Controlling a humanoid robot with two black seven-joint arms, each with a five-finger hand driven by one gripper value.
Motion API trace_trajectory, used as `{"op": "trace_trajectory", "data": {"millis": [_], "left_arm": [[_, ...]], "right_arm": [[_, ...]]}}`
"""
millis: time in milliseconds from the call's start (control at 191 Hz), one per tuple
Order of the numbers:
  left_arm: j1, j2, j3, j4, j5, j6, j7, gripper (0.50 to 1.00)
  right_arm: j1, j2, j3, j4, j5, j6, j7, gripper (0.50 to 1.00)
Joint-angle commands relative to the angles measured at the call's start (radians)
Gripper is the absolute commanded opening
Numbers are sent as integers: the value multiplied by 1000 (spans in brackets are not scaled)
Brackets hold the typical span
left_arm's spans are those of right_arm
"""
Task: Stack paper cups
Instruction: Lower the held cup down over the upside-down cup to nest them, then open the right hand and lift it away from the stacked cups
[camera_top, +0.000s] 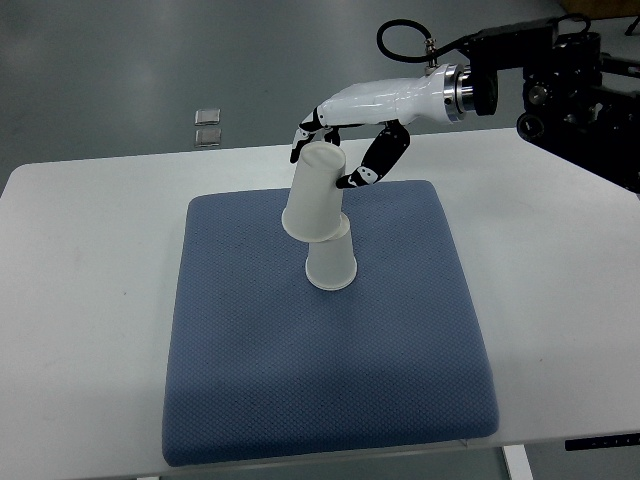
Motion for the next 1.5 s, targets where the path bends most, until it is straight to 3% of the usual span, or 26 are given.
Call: {"op": "trace_trajectory", "data": {"millis": [0, 824, 1180, 1264, 1317, 1448, 1495], "left_arm": [[1, 0, 0, 0, 0, 0, 0, 1000], [1, 0, -2, 0, 0, 0, 0, 1000], [1, 0, 0, 0, 0, 0, 0, 1000], [1, 0, 0, 0, 0, 0, 0, 1000], [-1, 0, 0, 0, 0, 0, 0, 1000], [1, 0, 0, 0, 0, 0, 0, 1000], [-1, 0, 0, 0, 0, 0, 0, 1000]], "right_arm": [[1, 0, -18, 0, -7, -10, 0, 568], [4, -2, -19, 3, -75, -13, -2, 570], [-20, 0, -59, 0, -95, -91, -2, 590], [-25, -2, -59, 0, -95, -93, -2, 613], [-23, -2, -58, 0, -93, -94, -2, 652], [-22, -3, -58, -2, -84, -93, -2, 837], [-20, -5, -58, -2, -81, -93, -2, 870]]}}
